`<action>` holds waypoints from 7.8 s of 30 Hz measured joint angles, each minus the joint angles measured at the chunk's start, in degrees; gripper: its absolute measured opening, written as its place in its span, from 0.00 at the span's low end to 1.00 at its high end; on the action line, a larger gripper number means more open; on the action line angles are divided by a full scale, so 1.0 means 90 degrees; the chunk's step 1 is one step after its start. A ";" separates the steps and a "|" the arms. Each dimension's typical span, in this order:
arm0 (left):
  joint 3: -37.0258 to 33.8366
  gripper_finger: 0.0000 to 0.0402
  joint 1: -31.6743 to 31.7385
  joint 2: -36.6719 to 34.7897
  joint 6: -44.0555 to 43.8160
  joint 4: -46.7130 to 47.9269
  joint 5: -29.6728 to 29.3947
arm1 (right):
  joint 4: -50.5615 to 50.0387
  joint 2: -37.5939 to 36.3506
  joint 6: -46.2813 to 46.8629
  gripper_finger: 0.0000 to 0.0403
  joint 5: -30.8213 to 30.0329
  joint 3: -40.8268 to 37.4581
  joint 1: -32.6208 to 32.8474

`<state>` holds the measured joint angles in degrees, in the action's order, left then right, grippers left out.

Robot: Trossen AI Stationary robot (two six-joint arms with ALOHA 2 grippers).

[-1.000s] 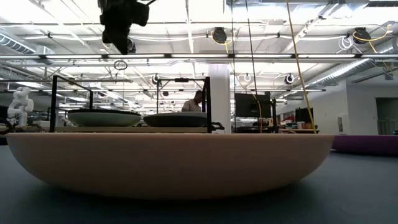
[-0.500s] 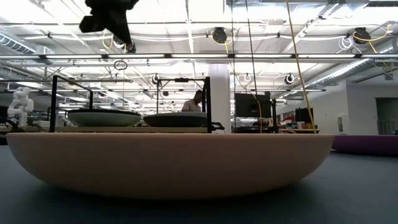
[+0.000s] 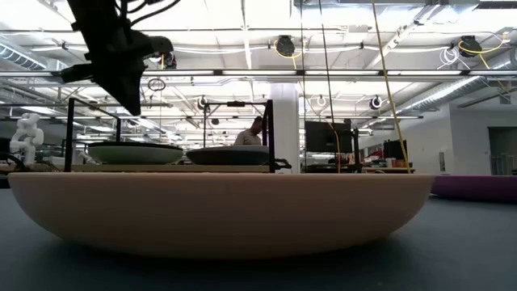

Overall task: Place and stack plates onto a shelf
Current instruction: Stack the black plate on top of the light green plate on the shelf, then stack the right violet plate on top of the light blue plate on the shelf

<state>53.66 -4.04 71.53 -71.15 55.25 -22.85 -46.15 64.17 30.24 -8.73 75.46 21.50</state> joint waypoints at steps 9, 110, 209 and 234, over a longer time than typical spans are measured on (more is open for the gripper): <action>-0.0023 0.00 0.0657 0.0000 -0.1177 0.0014 -0.0096 | 0.0005 -0.0003 -0.0097 0.19 0.0347 0.0000 0.0000; -0.0006 0.02 -0.0238 -0.0347 0.3924 -0.3839 0.1469 | -0.1935 0.0004 0.6092 0.19 0.1113 -0.1743 -0.0940; -0.0006 0.03 -0.0691 -0.1042 0.4208 -0.2631 0.1206 | 0.0084 0.0417 -0.7269 0.28 0.2164 -0.4957 -0.5017; -0.0006 0.03 -0.0631 -0.1042 0.4036 -0.2655 0.1076 | -0.0707 0.0424 -0.5811 0.00 0.2060 -0.3445 -0.4814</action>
<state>53.60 -9.72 62.15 -34.82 31.35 -13.17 -52.51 67.99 -22.06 9.81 44.46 -21.83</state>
